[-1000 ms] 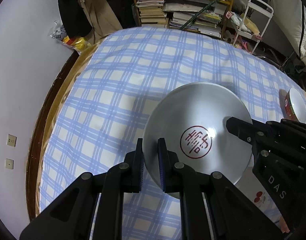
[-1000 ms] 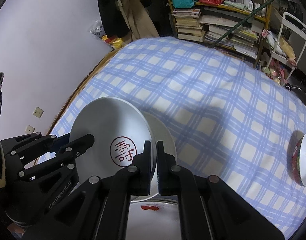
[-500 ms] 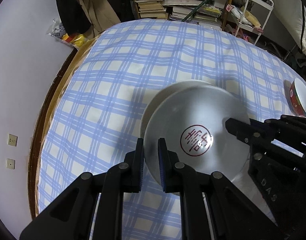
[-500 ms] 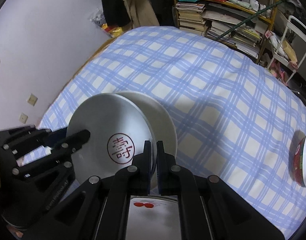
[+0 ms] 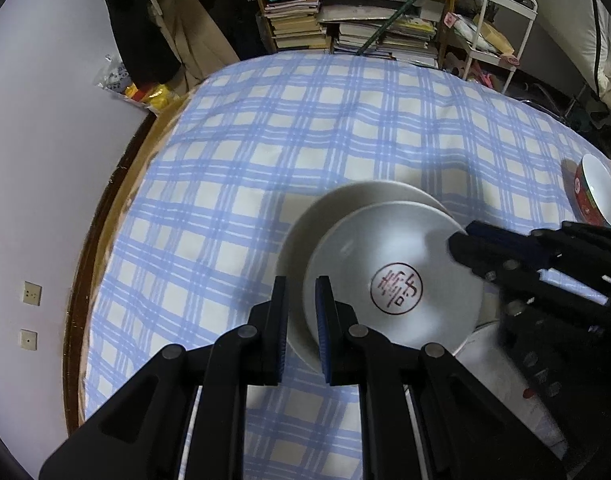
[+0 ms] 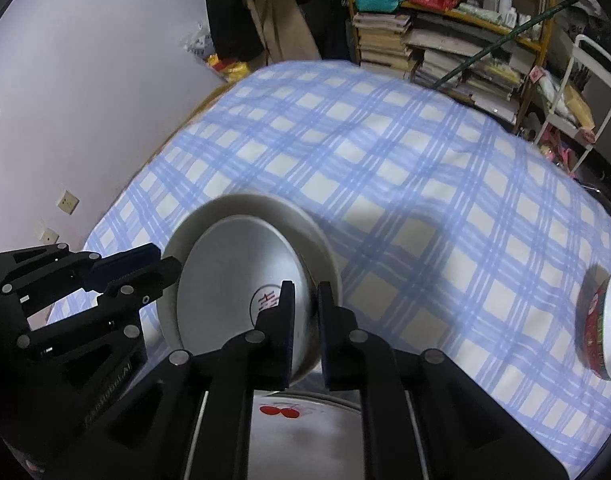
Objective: Organize plates and bowls
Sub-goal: 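Lift the red-stamped bowl with both tools and carry it to the stack, then lower the red-stamped bowl into the large bowl and open both tools, then move both tools toward the plain white bowl, then close the left tool on the white bowl rim while the right tool grips the opposite rim, then lift the white bowl with both tools and carry it toward the stack, then lower the white bowl into the stacked bowls and open both tools, then move both tools to the rim of the whole plate-and-bowl stack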
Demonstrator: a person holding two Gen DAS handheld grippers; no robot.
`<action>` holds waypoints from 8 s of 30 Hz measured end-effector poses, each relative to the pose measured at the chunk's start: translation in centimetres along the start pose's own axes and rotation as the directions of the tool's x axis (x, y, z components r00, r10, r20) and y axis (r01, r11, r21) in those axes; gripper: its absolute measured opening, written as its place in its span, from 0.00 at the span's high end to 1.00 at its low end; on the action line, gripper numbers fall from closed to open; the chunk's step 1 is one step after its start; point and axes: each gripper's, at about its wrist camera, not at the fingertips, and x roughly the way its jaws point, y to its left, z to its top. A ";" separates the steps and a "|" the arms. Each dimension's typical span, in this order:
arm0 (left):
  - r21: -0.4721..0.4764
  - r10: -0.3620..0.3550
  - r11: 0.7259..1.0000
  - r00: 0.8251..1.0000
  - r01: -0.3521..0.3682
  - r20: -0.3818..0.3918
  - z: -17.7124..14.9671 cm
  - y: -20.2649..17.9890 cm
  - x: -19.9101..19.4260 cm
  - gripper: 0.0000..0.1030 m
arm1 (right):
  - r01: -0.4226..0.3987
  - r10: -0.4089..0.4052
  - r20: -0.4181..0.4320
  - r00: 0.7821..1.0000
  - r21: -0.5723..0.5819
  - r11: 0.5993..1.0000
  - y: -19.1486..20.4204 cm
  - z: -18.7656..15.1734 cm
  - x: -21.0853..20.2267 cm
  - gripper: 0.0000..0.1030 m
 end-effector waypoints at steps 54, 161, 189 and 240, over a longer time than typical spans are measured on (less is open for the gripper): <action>0.201 -0.198 0.963 0.977 0.179 0.076 10.2 -26.2 0.5 0.26 | 0.269 -0.313 0.071 0.947 0.359 0.894 -30.1 -5.0 -10.6 0.05; -0.080 -0.081 0.994 0.995 0.076 -0.055 -0.2 1.2 0.5 0.91 | 0.000 0.003 -0.027 1.000 0.100 0.995 0.4 -1.0 1.0 0.89; -0.103 -0.027 0.994 0.999 0.024 -0.027 -0.8 2.9 0.2 0.85 | -0.026 0.018 0.085 0.996 0.092 0.995 -0.8 -0.3 -2.0 0.51; -0.190 -0.037 0.982 0.994 0.018 -0.100 -0.7 5.6 4.5 0.54 | 0.004 0.013 -0.077 0.997 0.216 0.976 -6.5 -2.4 2.2 0.15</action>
